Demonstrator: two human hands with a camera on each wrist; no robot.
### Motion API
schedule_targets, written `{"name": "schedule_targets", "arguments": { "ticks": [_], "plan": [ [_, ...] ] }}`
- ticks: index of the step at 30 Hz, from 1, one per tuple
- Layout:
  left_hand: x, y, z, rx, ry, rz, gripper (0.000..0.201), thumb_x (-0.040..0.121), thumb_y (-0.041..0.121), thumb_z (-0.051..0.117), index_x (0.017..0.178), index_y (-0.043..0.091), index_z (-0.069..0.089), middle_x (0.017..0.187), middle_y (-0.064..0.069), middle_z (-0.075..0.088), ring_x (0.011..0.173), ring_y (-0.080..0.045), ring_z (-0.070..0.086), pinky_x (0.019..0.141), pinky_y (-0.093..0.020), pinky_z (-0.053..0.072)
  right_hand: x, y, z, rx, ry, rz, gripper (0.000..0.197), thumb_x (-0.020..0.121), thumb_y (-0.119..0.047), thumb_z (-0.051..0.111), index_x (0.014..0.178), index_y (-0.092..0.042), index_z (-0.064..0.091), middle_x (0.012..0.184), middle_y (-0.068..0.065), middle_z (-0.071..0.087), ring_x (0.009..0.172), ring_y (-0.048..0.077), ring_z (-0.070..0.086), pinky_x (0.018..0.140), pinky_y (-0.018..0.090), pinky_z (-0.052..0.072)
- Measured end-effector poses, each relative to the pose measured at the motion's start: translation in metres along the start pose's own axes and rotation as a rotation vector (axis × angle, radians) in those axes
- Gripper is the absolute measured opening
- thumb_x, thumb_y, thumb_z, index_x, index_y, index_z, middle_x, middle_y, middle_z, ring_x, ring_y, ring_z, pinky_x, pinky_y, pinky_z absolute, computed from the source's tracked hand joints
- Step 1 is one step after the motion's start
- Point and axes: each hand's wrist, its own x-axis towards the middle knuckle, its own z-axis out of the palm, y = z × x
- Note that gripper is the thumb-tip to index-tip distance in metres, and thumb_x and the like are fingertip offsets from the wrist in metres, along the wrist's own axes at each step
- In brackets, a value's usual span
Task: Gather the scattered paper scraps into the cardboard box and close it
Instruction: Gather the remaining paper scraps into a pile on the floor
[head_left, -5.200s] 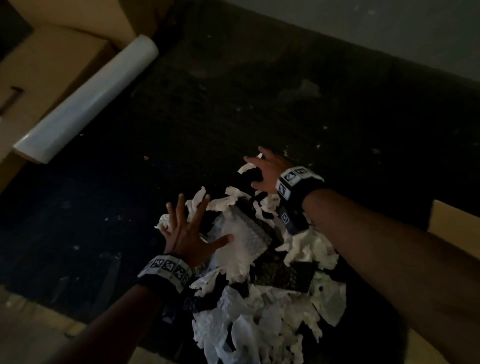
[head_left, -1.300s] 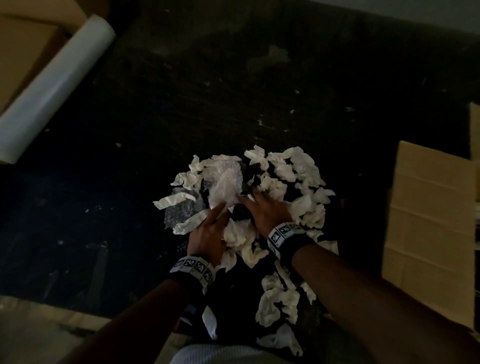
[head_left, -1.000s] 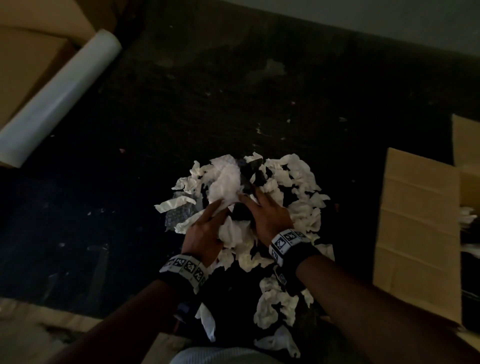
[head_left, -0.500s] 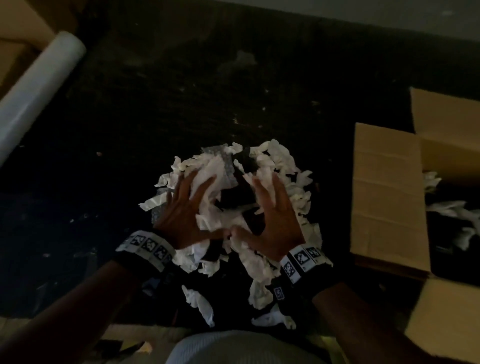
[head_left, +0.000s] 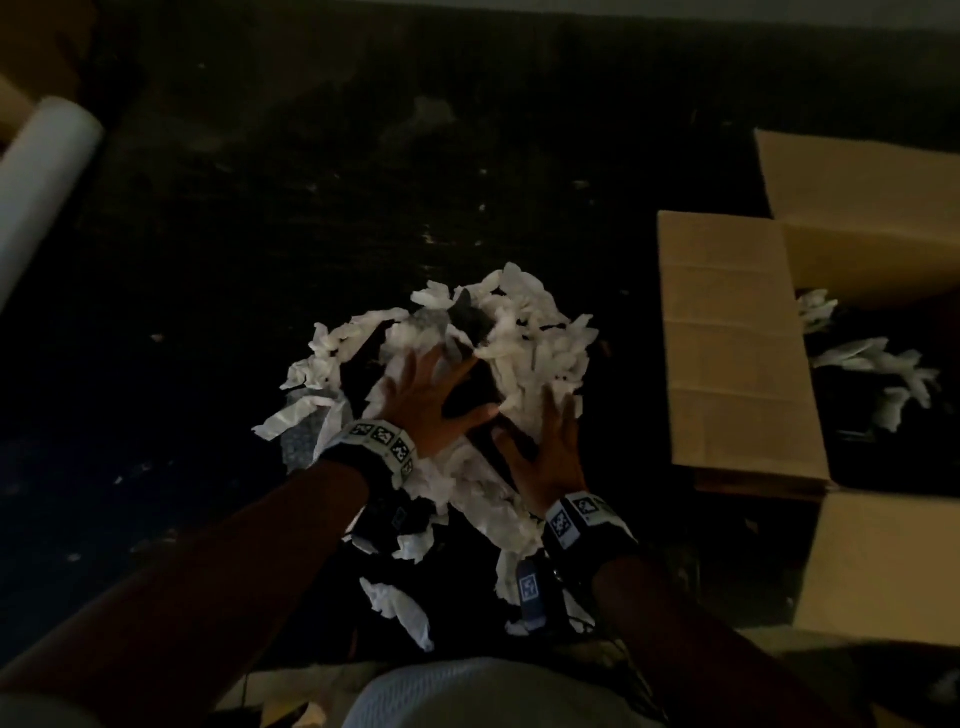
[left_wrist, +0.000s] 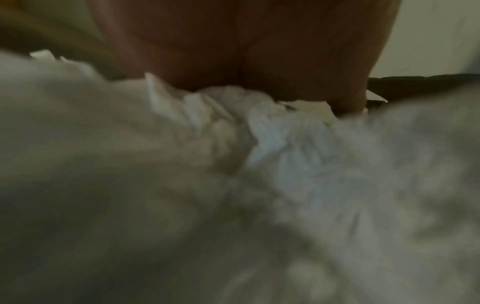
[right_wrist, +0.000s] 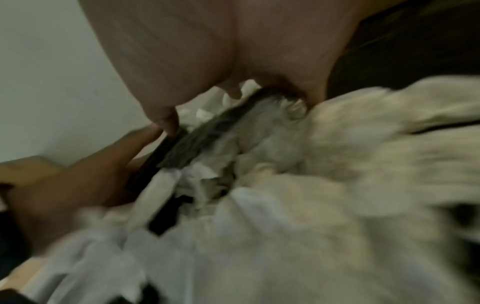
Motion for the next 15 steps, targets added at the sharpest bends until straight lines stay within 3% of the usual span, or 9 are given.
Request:
{"name": "schedule_targets", "arguments": {
  "ticks": [4, 6, 9, 10, 11, 12, 15],
  "plan": [
    [-0.010, -0.003, -0.005, -0.087, 0.089, 0.031, 0.099, 0.066, 0.099, 0.025, 0.153, 0.057, 0.004, 0.168, 0.008, -0.002, 0.154, -0.030, -0.011, 0.118, -0.067, 0.004, 0.008, -0.014, 0.002, -0.023, 0.033, -0.182, 0.107, 0.075, -0.074, 0.058, 0.159, -0.032, 0.005, 0.167, 0.008, -0.001, 0.153, 0.025, 0.003, 0.118, 0.040, 0.030],
    [-0.020, -0.013, -0.011, -0.063, 0.210, 0.041, 0.105, 0.062, 0.103, 0.022, 0.154, 0.055, 0.004, 0.168, 0.004, 0.002, 0.154, -0.033, -0.005, 0.117, -0.069, 0.009, 0.010, -0.014, -0.005, -0.065, 0.067, -0.158, 0.109, 0.075, -0.068, 0.070, 0.159, -0.029, 0.012, 0.166, 0.012, 0.004, 0.152, 0.028, 0.008, 0.114, 0.041, 0.032],
    [-0.043, -0.031, -0.014, -0.002, 0.296, 0.061, 0.113, 0.061, 0.101, 0.037, 0.155, 0.052, -0.001, 0.167, 0.001, 0.000, 0.154, -0.035, -0.002, 0.113, -0.074, 0.017, 0.014, -0.008, -0.023, -0.287, 0.078, -0.241, 0.124, 0.062, -0.086, 0.064, 0.159, -0.033, 0.006, 0.166, 0.010, -0.006, 0.152, 0.031, -0.002, 0.118, 0.051, 0.026],
    [-0.053, -0.035, -0.014, -0.001, 0.274, 0.052, 0.119, 0.058, 0.100, 0.047, 0.155, 0.053, -0.004, 0.167, 0.002, -0.004, 0.154, -0.035, -0.004, 0.111, -0.076, 0.020, 0.018, -0.007, -0.031, -0.344, 0.040, -0.277, 0.130, 0.057, -0.092, 0.060, 0.158, -0.038, -0.001, 0.165, 0.007, -0.015, 0.152, 0.031, -0.010, 0.113, 0.055, 0.032],
    [-0.062, -0.037, -0.013, -0.004, 0.236, 0.031, 0.127, 0.053, 0.099, 0.054, 0.153, 0.054, -0.009, 0.167, 0.004, -0.010, 0.153, -0.036, -0.009, 0.109, -0.078, 0.020, 0.021, -0.010, -0.038, -0.378, -0.014, -0.284, 0.134, 0.052, -0.093, 0.061, 0.156, -0.042, -0.007, 0.163, 0.004, -0.024, 0.150, 0.031, -0.017, 0.113, 0.043, 0.015],
    [-0.070, -0.036, -0.011, 0.001, 0.191, -0.002, 0.135, 0.047, 0.100, 0.059, 0.152, 0.056, -0.014, 0.166, 0.006, -0.017, 0.153, -0.036, -0.015, 0.109, -0.079, 0.018, 0.025, -0.015, -0.045, -0.413, -0.064, -0.307, 0.140, 0.048, -0.092, 0.064, 0.154, -0.044, -0.013, 0.161, 0.004, -0.031, 0.148, 0.033, -0.022, 0.115, 0.055, 0.004],
    [-0.083, -0.024, 0.000, 0.037, 0.117, -0.102, 0.147, 0.035, 0.104, 0.057, 0.146, 0.057, -0.028, 0.161, 0.007, -0.034, 0.147, -0.038, -0.032, 0.109, -0.081, 0.009, 0.036, -0.045, -0.056, -0.591, -0.177, -0.367, 0.150, 0.039, -0.089, 0.072, 0.148, -0.051, -0.024, 0.153, 0.001, -0.045, 0.144, 0.042, -0.028, 0.111, 0.070, -0.001]
  ]
}}
